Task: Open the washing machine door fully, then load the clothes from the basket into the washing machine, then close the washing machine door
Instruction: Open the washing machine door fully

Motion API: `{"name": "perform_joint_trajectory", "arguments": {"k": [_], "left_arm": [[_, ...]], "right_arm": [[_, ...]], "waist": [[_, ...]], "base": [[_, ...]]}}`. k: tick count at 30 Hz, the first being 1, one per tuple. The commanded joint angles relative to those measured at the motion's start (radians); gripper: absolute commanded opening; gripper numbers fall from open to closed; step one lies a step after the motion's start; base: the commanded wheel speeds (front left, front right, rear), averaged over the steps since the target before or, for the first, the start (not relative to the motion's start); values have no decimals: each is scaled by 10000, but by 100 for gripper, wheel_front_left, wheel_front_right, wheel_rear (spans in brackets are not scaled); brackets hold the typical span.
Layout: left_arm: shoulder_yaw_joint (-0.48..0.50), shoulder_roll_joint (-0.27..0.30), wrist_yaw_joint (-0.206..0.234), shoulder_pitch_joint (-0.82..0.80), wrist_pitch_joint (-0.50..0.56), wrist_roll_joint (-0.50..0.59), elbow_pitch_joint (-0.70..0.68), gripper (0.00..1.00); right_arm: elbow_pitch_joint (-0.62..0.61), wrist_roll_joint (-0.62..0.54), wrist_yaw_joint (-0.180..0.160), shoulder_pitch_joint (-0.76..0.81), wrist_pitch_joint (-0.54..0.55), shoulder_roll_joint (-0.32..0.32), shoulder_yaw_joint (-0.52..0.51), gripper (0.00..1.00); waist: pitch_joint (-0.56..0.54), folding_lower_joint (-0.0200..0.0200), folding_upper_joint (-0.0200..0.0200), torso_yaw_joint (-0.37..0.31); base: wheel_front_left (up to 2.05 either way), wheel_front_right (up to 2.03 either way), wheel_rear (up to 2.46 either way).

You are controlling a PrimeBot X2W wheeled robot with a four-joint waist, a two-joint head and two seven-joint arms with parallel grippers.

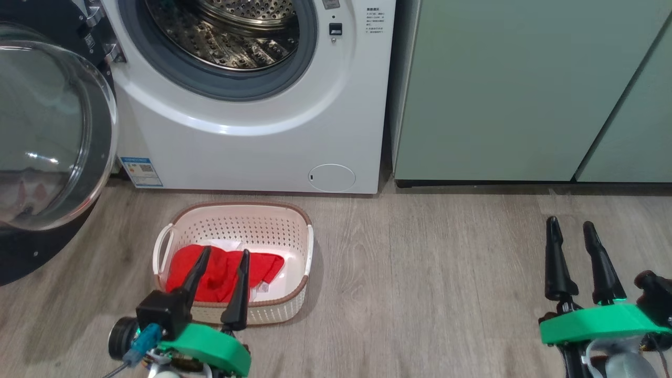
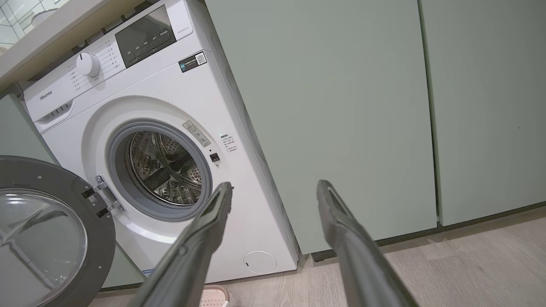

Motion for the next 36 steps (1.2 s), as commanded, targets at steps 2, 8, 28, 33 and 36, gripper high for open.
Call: {"name": "perform_joint_trajectory", "arguments": {"k": [2,8,28,33,36], "left_arm": [[303,36,116,-304,-49,68,-312,100],[322,36,172,-295,-49,65,-332,100],[300,36,119,-293,-49,-47,-256,100],[362,35,-22,-306,-49,-424,-220,100],[390,35,-25,-323,-49,-390,-220,100]], "right_arm": [[-292,-40,0,-368,-93,-36,281,100],[-273,-17,0,-364,-93,-36,284,100],[-146,-13,0,-385,-93,-36,360,100],[-125,-15,0,-385,-93,-36,385,100],[-106,-22,0,-392,-93,-36,397,100]], "waist": [[21,0,-1,5],[46,0,-1,12],[29,0,-1,81],[57,0,-1,93],[80,0,-1,94]], "base": [[0,0,0],[0,0,0],[0,0,0],[10,-10,0],[62,-62,0]]}}
